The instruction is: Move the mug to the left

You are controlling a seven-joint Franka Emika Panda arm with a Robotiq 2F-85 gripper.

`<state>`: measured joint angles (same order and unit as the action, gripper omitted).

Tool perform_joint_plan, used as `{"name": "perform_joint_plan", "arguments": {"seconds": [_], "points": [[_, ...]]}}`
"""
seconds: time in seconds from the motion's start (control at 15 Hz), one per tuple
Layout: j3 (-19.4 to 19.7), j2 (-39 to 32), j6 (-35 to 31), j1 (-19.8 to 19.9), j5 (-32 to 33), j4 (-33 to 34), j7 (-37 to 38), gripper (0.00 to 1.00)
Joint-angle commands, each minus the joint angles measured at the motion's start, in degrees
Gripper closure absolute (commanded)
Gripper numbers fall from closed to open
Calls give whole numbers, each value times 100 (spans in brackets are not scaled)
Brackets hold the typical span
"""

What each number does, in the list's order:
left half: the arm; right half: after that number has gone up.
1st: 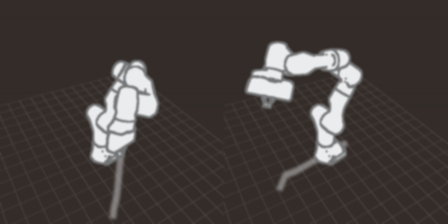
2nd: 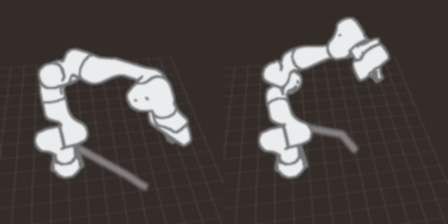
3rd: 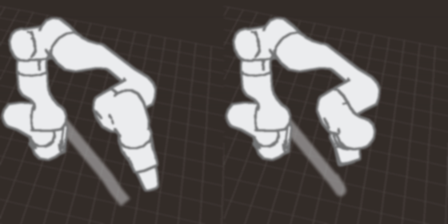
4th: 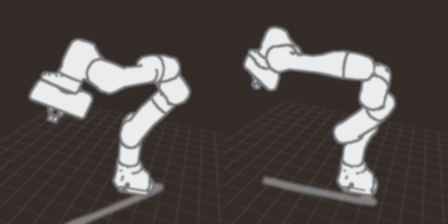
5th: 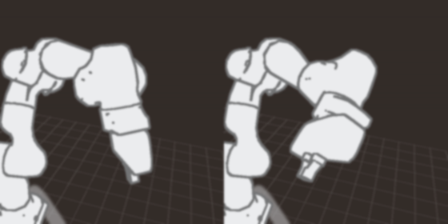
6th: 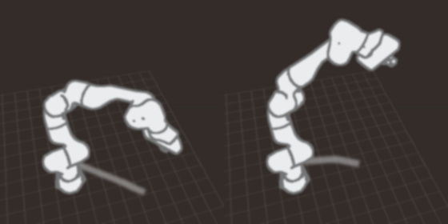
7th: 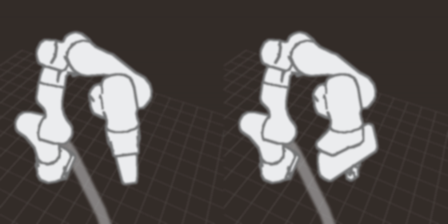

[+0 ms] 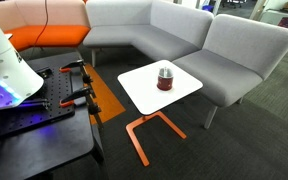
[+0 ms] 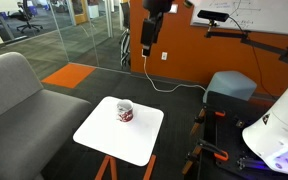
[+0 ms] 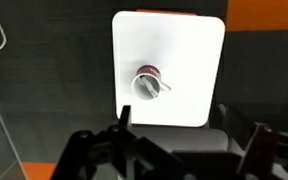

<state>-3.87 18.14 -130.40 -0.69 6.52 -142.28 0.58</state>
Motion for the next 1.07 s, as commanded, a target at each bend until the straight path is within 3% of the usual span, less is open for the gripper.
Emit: {"name": "perform_joint_plan", "arguments": {"seconds": [0.0,0.2,0.33,0.4,0.53,0.87,1.0], "points": [[260,-1182,-801,152,-79,204,79,0],[413,-2198,-1518,225,-193,444,102,0],[406,-2840,-1736,251,-806,685,-204,0],[450,-2446,-1655,215,-406,395,-40,0],[441,-2880,-1735,220,-656,631,-116,0],[439,-2910,-1734,222,-695,730,-117,0],[447,-3235,-2082,329,-992,845,-109,0]]}}
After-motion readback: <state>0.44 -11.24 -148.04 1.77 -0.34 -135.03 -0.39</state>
